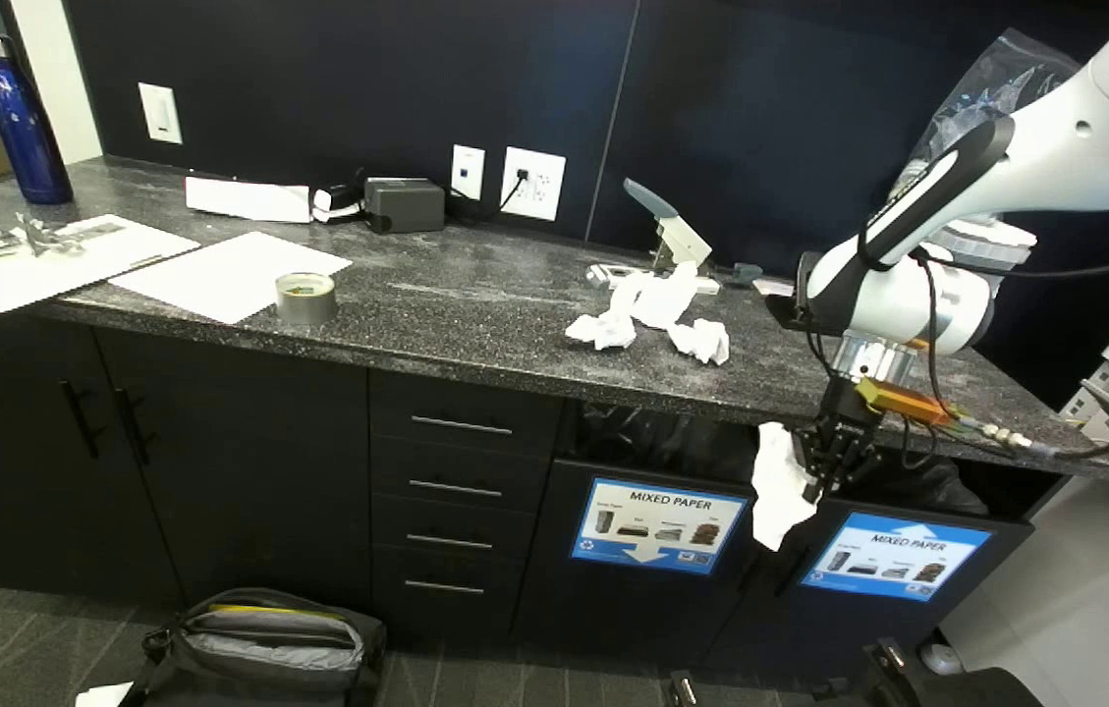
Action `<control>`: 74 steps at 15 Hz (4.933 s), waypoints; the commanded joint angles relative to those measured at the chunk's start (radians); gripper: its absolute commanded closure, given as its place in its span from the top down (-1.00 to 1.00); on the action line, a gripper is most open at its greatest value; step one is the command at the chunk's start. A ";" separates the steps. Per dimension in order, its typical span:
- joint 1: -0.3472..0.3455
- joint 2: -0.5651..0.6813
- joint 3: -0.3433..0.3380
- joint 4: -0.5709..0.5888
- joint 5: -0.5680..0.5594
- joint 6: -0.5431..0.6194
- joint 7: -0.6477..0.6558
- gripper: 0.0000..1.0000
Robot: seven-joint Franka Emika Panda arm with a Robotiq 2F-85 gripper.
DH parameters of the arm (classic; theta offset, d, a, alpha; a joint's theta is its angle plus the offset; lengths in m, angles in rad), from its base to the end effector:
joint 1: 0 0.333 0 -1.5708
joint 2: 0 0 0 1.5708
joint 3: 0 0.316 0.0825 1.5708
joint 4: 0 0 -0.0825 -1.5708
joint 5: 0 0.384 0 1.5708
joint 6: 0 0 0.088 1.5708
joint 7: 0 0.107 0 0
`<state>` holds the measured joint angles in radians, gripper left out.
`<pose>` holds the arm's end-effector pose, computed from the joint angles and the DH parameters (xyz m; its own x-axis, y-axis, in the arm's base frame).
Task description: Put the papers on the countertop in the trash cans
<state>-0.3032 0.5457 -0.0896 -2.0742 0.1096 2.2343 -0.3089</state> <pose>0.4986 -0.2053 0.1373 0.9266 -0.1310 -0.3526 -0.1841 -0.9754 -0.1214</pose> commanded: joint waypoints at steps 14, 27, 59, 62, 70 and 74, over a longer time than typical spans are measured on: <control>-0.154 0.067 0.269 -0.333 0.062 0.841 -0.115 -0.80; -0.117 0.260 0.188 -0.036 -0.125 0.802 -0.012 -0.78; -0.152 0.491 0.179 0.052 -0.391 1.506 0.293 -0.31; -0.156 0.489 0.188 0.054 -0.389 1.518 0.318 0.07; -0.097 0.395 0.150 -0.049 -0.337 1.523 0.342 1.00; 0.008 0.253 0.092 -0.189 -0.217 1.439 0.334 1.00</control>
<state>-0.3866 0.9508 0.0508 -2.1342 -0.1844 3.7352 0.0039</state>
